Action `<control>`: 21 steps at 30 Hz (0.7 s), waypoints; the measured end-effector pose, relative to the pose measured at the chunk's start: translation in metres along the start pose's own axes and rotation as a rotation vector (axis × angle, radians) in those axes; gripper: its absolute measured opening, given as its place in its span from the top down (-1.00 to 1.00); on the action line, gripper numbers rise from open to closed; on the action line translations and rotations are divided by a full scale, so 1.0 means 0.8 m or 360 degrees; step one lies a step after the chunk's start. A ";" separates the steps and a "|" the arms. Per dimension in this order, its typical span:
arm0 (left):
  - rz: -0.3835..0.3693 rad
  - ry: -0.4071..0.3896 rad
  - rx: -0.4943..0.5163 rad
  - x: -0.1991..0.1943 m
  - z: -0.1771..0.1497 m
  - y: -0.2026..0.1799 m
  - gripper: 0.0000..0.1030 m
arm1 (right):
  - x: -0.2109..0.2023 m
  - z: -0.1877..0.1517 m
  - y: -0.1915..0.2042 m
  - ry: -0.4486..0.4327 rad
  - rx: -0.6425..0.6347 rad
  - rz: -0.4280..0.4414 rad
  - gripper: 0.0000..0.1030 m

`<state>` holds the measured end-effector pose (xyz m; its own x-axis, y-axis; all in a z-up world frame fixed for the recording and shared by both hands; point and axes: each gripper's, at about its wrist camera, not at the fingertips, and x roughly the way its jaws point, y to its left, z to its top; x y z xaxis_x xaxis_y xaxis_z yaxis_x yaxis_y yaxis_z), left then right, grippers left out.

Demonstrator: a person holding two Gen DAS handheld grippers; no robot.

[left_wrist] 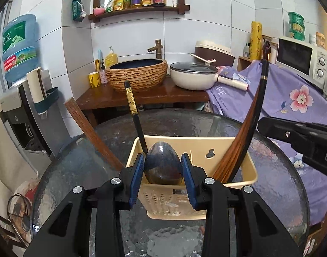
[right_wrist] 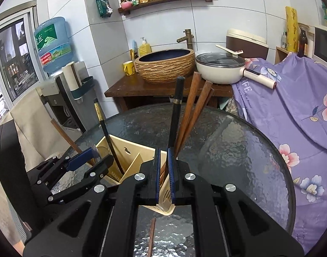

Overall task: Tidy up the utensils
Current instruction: 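Lower the spoon and black chopstick into the holder and open both grippers, then move the left gripper to the remaining spoon while the right gripper approaches a wooden chopstick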

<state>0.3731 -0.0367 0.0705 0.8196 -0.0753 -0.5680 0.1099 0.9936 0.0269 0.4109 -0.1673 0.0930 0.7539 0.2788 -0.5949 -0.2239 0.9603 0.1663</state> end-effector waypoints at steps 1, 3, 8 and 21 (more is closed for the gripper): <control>-0.0003 -0.0003 0.0010 -0.002 -0.002 -0.001 0.29 | -0.001 -0.002 -0.001 -0.0007 0.0004 0.0009 0.85; -0.0011 -0.0020 0.0019 -0.010 -0.003 -0.002 0.04 | -0.006 -0.003 -0.003 -0.0016 0.0011 0.0025 0.84; -0.0068 -0.0133 -0.0009 -0.054 -0.018 0.002 -0.35 | -0.035 -0.018 -0.011 -0.0088 0.0021 0.0038 0.08; -0.0054 -0.0022 0.0096 -0.156 -0.171 0.021 -0.48 | -0.026 -0.160 -0.009 0.0232 -0.0142 0.0093 -0.11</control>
<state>0.1959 0.0013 0.0288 0.8225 -0.1104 -0.5580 0.1709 0.9836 0.0574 0.3176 -0.1811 0.0031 0.6419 0.3238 -0.6951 -0.3235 0.9362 0.1373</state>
